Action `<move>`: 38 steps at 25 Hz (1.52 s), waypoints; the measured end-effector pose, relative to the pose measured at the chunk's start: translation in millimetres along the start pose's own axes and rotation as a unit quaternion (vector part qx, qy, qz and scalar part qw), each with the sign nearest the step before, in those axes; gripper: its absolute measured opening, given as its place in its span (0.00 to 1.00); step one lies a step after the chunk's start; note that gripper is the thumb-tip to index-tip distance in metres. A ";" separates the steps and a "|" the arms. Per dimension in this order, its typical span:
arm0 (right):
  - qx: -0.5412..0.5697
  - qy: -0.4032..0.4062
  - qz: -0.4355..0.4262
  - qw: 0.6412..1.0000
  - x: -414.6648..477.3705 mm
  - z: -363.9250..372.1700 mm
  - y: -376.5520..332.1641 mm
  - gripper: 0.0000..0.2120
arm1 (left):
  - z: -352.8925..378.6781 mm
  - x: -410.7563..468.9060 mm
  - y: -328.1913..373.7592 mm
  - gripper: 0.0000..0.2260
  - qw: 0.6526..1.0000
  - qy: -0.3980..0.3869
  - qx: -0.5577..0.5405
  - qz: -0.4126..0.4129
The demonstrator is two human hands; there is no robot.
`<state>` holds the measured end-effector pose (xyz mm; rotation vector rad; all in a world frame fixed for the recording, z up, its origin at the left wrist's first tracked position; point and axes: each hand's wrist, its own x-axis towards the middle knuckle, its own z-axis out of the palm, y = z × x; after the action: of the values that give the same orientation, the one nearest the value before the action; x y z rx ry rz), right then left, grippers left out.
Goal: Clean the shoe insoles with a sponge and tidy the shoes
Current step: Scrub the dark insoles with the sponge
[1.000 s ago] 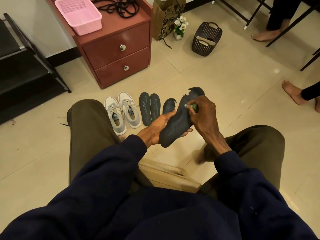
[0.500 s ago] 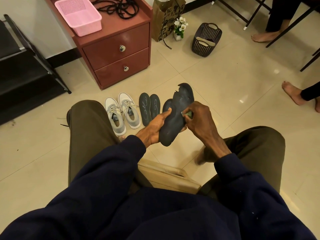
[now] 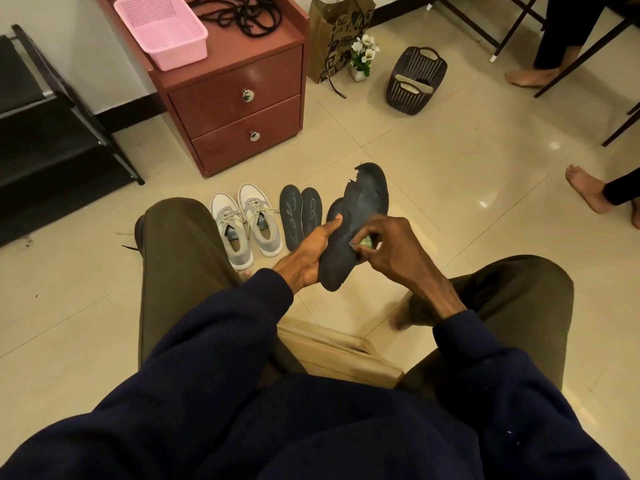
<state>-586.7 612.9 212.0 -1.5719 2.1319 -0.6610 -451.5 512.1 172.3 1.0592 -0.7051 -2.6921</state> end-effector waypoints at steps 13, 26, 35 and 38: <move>0.059 -0.080 -0.039 0.994 -3.4 1.1 -7.0 0.03 | 7.4 -4.0 1.5 0.17 1.000 -0.002 -0.014 0.012; 0.016 0.084 -0.005 0.996 7.5 -0.4 5.4 0.03 | 7.8 -6.1 -2.8 0.23 0.997 -0.039 -0.018 -0.071; 0.019 0.141 -0.007 0.990 8.7 0.3 9.4 0.03 | 3.3 -6.6 -3.3 0.19 0.992 -0.090 -0.020 -0.089; -0.017 0.203 0.038 0.978 10.0 -6.4 20.1 0.03 | 12.4 -13.2 -2.3 0.20 0.991 -0.086 -0.015 -0.101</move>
<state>-608.6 609.3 204.8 -1.4589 2.4905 -0.9956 -450.2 522.8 187.0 0.9472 -0.6121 -2.9845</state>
